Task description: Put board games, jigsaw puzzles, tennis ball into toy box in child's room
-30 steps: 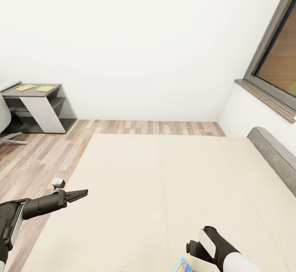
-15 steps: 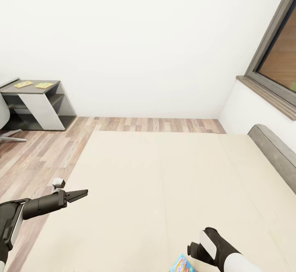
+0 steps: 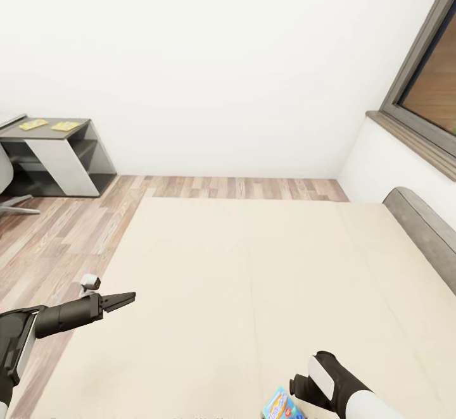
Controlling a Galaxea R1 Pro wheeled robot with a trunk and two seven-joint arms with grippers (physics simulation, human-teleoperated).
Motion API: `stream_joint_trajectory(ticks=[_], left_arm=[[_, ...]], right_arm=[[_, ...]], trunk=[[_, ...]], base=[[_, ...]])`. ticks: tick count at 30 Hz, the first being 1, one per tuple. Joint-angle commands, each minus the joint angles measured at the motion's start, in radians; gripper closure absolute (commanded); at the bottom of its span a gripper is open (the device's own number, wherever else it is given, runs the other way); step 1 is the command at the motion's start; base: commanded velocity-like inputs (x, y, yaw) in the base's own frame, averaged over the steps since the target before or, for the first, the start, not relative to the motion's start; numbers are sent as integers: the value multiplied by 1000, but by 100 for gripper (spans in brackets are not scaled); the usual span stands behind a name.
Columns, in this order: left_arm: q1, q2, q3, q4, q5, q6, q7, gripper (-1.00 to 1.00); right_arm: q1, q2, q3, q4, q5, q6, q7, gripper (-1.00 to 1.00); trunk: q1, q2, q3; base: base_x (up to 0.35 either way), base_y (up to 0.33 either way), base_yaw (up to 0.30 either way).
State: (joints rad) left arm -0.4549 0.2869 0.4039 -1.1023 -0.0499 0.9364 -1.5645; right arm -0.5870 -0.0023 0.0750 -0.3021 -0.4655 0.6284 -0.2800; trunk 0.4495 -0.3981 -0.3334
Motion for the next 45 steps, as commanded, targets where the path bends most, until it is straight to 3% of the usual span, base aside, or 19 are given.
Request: stream_joint_trajectory(ticks=[1, 23, 29, 36, 39, 45], left_arm=[[-1, 0, 1, -1, -5, 10, -6, -100], [-1, 0, 1, -1, -5, 10, -6, -100], [-1, 0, 1, -1, -5, 9, -6, -100], [-1, 0, 0, -1, -5, 9, -6, -100], [-1, 0, 0, -1, -5, 9, -6, -100], [-1, 0, 0, -1, -5, 7, -6, -100]], right_arm=[[0, -1, 8, -2, -10, 3, -8, -100], [8, -3, 27, -1, -5, -22, 18, -100], [13, -16, 30, 19, 15, -41, 68, -100], [15, -41, 32, 30, 92, -48, 200, -100], [15, -45, 32, 31, 107, -49, 248, -100], [15, -47, 32, 33, 113, -50, 275, -100]], trunk=[[0, -2, -3], [0, -2, -39], [0, -2, -48], [0, -2, -59], [0, -2, -64], [0, -2, -74]], base=[[0, 0, 0], [0, 0, 0], [0, 0, 0], [0, 0, 0], [0, 0, 0], [0, 0, 0]])
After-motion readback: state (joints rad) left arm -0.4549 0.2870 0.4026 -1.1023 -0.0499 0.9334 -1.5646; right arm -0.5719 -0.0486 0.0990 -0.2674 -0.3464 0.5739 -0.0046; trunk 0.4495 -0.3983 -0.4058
